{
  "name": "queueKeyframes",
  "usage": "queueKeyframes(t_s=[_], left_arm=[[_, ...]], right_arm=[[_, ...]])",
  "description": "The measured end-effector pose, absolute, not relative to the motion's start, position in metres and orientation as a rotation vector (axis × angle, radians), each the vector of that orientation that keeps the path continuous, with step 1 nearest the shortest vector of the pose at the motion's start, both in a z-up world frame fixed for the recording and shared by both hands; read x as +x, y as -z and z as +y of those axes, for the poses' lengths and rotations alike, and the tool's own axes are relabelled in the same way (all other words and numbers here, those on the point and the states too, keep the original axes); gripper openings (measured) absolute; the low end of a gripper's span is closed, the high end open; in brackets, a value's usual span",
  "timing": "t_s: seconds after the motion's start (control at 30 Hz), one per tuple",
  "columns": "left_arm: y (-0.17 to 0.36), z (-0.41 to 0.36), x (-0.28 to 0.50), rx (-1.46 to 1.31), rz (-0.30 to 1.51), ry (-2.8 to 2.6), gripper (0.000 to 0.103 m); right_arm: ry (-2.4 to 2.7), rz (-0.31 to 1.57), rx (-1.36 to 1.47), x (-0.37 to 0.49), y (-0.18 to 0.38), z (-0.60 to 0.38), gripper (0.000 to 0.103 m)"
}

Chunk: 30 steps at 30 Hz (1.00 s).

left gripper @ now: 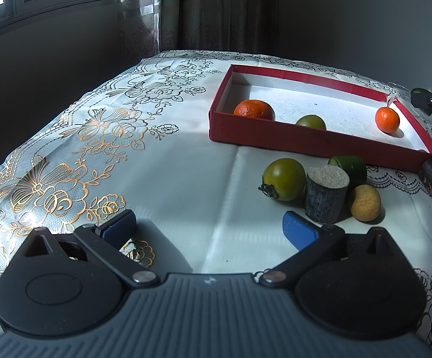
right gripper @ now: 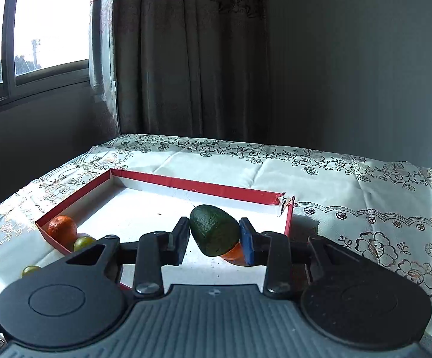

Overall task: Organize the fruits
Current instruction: 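Lower the cucumber chunk into the box beside the mandarin, open right gripper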

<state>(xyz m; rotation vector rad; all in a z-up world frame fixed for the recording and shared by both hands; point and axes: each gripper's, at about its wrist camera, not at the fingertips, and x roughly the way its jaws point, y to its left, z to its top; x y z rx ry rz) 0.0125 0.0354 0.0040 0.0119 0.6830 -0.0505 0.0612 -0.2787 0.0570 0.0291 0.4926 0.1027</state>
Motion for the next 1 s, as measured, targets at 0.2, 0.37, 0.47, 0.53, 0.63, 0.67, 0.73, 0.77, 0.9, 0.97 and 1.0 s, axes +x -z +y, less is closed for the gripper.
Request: queueKeyframes(t_s=[0.2, 0.37, 0.47, 0.53, 0.63, 0.67, 0.73, 0.77, 0.9, 0.97, 1.0], left_arm=[[-0.004, 0.035, 0.013, 0.012, 0.683, 0.050, 0.103], [-0.004, 0.035, 0.013, 0.012, 0.683, 0.051, 0.103], [-0.004, 0.035, 0.013, 0.012, 0.683, 0.051, 0.103], [-0.004, 0.035, 0.013, 0.012, 0.683, 0.051, 0.103], [-0.004, 0.035, 0.013, 0.012, 0.683, 0.051, 0.103], [-0.004, 0.035, 0.013, 0.013, 0.683, 0.051, 0.103], [-0.004, 0.035, 0.013, 0.013, 0.683, 0.051, 0.103], [-0.004, 0.035, 0.013, 0.013, 0.683, 0.051, 0.103], [-0.004, 0.035, 0.013, 0.013, 0.683, 0.051, 0.103], [-0.003, 0.035, 0.013, 0.013, 0.683, 0.051, 0.103], [-0.004, 0.035, 0.013, 0.013, 0.683, 0.051, 0.103]], right_arm=[[-0.060, 0.554, 0.052, 0.077, -0.029, -0.291, 0.035], [-0.059, 0.572, 0.048, 0.080, -0.021, -0.292, 0.035], [-0.059, 0.567, 0.046, 0.080, -0.021, -0.292, 0.035], [-0.059, 0.566, 0.051, 0.080, -0.021, -0.293, 0.035], [-0.060, 0.563, 0.055, 0.080, -0.020, -0.294, 0.035], [-0.061, 0.562, 0.056, 0.080, -0.019, -0.294, 0.035], [-0.062, 0.563, 0.056, 0.082, -0.017, -0.293, 0.035], [-0.064, 0.563, 0.056, 0.082, -0.016, -0.293, 0.035], [-0.075, 0.571, 0.064, 0.083, -0.013, -0.294, 0.035], [-0.081, 0.572, 0.080, 0.082, -0.015, -0.295, 0.035], [-0.083, 0.574, 0.087, 0.081, -0.016, -0.296, 0.036]])
